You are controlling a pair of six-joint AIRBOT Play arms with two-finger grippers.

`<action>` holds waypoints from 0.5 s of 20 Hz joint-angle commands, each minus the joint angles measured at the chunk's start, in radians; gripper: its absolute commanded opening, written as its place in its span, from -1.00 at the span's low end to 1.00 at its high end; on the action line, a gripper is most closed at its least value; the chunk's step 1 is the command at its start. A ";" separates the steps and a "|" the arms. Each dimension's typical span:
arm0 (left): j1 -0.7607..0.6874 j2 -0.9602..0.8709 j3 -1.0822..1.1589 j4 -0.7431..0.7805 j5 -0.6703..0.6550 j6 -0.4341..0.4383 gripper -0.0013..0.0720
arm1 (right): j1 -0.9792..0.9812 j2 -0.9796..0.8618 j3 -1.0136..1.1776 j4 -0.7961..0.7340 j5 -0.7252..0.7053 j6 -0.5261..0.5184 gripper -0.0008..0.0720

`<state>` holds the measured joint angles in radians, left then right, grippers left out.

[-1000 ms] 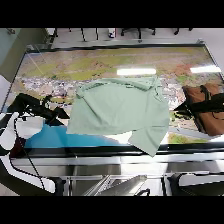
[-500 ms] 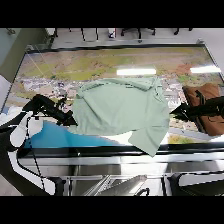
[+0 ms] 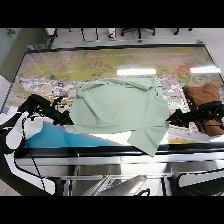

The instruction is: Fold the shirts.

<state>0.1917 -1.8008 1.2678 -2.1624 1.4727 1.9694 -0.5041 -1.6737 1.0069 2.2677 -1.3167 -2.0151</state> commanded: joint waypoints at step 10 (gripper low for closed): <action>0.002 0.517 0.415 -0.372 0.082 -0.048 -0.92 | 0.143 0.540 0.402 0.491 0.018 -0.131 -0.93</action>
<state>0.1848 -1.5116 1.5120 -2.4409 1.5806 1.9556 -0.3435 -1.3735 1.2186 2.6648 -1.3407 -2.1628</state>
